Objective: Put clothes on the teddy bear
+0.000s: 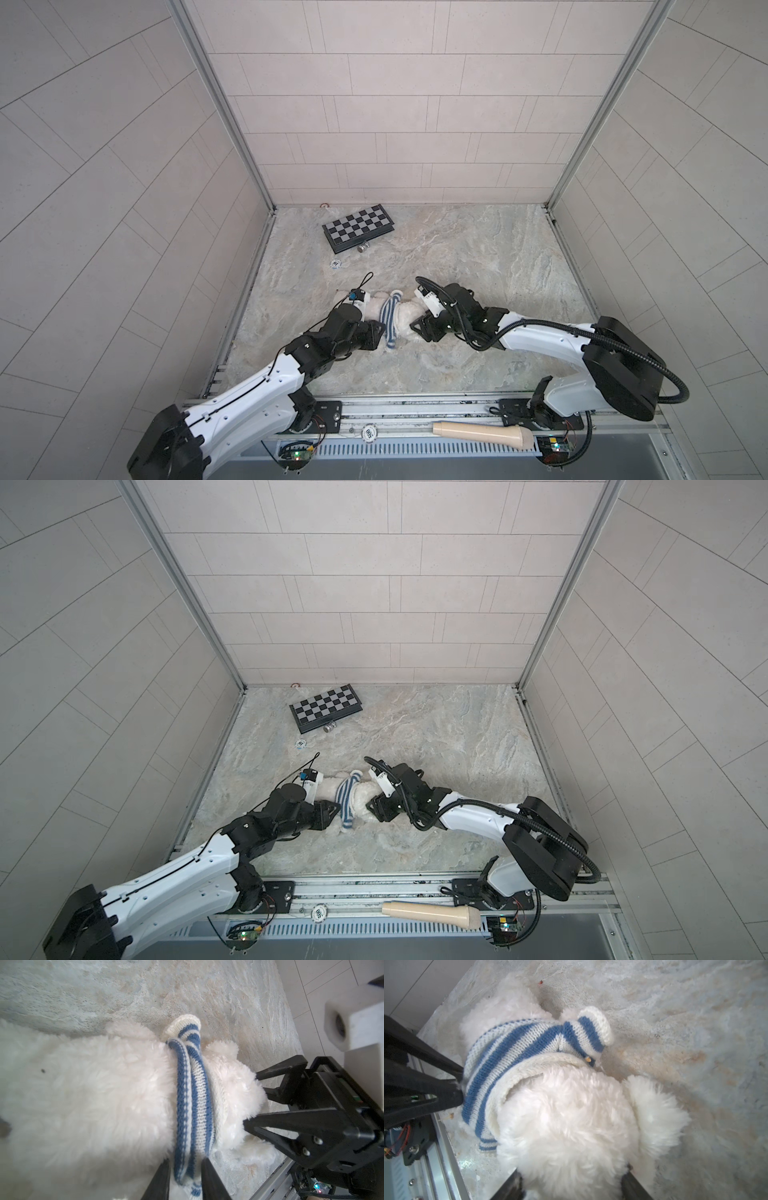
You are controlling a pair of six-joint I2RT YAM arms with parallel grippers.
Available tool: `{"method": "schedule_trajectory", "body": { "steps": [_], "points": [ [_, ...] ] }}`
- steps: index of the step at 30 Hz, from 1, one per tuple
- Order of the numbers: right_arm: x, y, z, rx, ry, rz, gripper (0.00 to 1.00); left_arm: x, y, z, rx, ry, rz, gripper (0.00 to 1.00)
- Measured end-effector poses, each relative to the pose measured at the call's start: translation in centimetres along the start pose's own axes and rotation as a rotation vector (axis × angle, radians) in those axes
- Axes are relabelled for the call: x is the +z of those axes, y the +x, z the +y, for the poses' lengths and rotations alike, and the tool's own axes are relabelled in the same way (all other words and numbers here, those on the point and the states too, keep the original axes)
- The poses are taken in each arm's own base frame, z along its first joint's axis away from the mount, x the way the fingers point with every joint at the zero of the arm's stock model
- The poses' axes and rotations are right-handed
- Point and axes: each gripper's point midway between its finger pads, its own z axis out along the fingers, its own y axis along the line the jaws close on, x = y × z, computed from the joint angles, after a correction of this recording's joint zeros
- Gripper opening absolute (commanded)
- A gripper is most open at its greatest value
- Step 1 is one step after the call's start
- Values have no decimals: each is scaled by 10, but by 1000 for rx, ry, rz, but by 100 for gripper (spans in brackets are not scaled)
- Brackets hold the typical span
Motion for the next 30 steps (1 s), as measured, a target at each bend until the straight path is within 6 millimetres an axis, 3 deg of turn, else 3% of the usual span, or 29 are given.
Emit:
{"method": "schedule_trajectory", "body": {
  "steps": [9,19,23,30],
  "points": [
    [3,-1,0,-9,4,3,31,7,3,1,-8,2,13,20],
    [3,-1,0,-10,8,4,18,16,8,-7,-6,29,35,8],
    [2,-1,-1,-13,16,7,0,15,10,-11,3,41,37,0],
    [-9,-5,-9,14,55,12,0,5,8,-13,14,43,25,0]
  ]
}}
